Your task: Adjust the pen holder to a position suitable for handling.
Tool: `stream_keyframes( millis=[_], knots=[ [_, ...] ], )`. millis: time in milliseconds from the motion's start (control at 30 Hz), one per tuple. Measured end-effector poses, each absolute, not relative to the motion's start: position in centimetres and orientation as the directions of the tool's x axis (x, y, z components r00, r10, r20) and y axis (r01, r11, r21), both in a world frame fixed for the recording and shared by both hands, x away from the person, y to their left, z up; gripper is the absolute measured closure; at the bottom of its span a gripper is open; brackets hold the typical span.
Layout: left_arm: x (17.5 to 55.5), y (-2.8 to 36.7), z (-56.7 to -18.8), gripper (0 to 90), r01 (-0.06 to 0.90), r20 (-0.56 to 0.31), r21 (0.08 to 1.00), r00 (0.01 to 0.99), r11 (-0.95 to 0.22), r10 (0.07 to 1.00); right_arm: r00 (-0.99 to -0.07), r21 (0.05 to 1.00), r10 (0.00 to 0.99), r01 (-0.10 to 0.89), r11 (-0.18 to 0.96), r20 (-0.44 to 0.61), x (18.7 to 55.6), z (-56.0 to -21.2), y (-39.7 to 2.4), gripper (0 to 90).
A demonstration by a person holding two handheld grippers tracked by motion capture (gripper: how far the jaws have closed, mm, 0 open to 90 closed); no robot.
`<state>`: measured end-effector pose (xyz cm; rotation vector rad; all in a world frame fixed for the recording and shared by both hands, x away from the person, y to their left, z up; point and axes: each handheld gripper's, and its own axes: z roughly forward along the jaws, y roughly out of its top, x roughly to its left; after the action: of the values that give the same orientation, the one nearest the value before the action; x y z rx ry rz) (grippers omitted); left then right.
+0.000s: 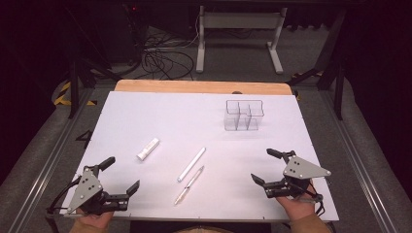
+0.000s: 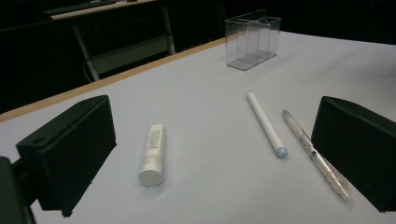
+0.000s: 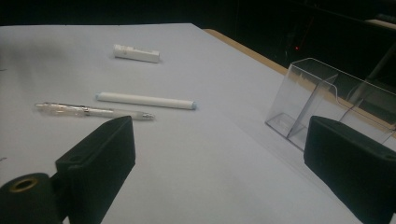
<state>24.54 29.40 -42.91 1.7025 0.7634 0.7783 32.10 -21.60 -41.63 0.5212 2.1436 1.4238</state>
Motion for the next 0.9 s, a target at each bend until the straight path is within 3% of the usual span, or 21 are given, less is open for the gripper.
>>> stream_keyframes(
  millis=[667,900],
  knots=[
    [24.7,29.4,-42.9,1.3,0.114,0.123,0.966,0.589,-0.233,0.799,-0.795,0.921,0.578,0.067,0.385,-0.184,35.4,-40.0,-20.9,9.7],
    [24.7,29.4,-43.0,1.2,0.112,0.125,0.966,0.590,-0.234,0.798,-0.791,0.917,0.574,0.044,0.397,-0.211,36.0,-39.7,-20.5,5.2]
  ],
)
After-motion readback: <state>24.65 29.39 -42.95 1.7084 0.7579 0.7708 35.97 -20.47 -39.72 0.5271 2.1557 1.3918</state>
